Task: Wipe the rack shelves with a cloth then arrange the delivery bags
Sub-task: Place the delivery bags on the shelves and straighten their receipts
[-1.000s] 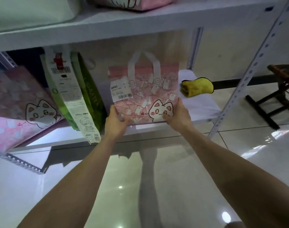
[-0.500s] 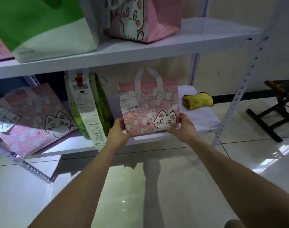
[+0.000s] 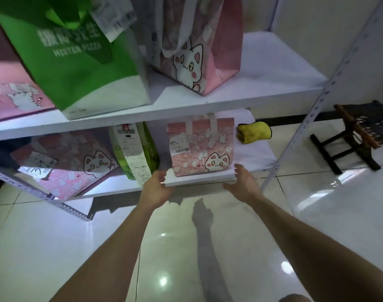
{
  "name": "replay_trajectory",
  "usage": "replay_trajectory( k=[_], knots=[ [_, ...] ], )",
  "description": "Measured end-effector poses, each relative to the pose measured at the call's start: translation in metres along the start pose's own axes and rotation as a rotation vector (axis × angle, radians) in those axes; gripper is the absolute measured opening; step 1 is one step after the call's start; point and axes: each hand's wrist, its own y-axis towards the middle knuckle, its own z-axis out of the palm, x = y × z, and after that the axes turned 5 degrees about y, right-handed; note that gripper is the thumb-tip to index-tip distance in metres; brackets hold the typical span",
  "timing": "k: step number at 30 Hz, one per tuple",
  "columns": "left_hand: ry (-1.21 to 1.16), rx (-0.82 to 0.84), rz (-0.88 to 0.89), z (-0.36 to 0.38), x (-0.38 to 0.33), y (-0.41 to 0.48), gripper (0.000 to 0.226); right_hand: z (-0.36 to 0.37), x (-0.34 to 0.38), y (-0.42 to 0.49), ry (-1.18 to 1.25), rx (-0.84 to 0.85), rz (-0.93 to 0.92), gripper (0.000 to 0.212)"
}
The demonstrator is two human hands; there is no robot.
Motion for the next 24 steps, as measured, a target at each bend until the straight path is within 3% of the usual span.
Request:
replay_trajectory(
  k=[8,14,24],
  knots=[
    [0.005,0.034,-0.025,-0.116,-0.091,-0.090,0.057,-0.079,0.112,-0.089,-0.032,0.093,0.011,0.087],
    [0.011,0.039,-0.033,-0.216,-0.157,-0.137,0.057,-0.146,0.214,-0.140,0.014,0.101,-0.035,0.066],
    [0.024,-0.022,0.067,-0.373,-0.247,-0.182,0.050,-0.240,0.386,-0.186,0.067,0.040,-0.180,0.073]
  ],
)
